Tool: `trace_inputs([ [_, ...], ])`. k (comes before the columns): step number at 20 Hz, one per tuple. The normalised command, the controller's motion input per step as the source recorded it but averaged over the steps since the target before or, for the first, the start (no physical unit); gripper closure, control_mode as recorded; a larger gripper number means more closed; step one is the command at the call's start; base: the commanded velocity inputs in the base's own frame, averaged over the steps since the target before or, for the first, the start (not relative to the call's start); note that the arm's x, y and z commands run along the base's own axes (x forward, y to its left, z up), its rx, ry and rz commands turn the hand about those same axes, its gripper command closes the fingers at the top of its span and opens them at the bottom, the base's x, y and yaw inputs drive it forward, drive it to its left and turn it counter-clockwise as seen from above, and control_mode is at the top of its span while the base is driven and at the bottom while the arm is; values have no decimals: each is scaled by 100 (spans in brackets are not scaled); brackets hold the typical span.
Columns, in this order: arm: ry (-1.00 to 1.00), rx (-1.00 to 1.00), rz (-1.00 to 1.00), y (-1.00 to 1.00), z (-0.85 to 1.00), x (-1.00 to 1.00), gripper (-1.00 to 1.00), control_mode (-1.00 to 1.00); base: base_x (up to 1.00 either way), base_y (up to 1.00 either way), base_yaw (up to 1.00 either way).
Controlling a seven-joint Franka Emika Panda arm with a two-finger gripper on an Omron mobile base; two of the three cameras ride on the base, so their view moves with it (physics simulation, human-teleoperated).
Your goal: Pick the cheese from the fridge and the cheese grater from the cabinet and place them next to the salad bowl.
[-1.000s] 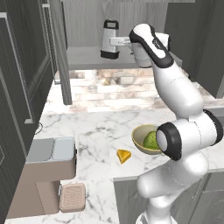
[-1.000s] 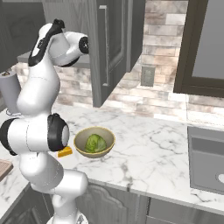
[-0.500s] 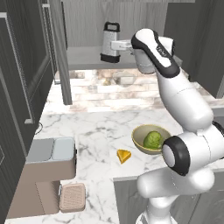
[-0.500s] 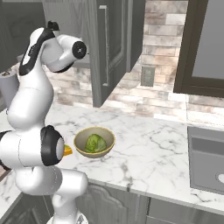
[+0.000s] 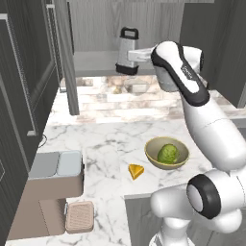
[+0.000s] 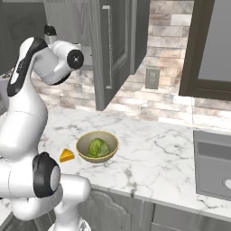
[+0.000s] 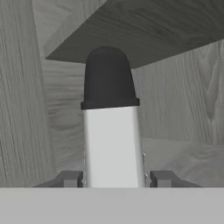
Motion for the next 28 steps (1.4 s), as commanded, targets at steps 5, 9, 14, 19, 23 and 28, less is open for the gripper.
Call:
trace_inputs([
  [5, -3, -2, -30, -1, 0, -73, 100, -100, 0, 0, 0],
  [9, -2, 0, -41, -21, -4, -85, 100, -100, 0, 0, 0],
  [14, -1, 0, -44, -12, -14, -85, 100, -100, 0, 0, 0],
  [19, -1, 0, -29, -18, -3, -85, 100, -100, 0, 0, 0],
  [23, 0, 0, -11, -22, 0, -71, 100, -100, 0, 0, 0],
  [28, 0, 3, -1, -26, 6, -79, 100, -100, 0, 0, 0],
])
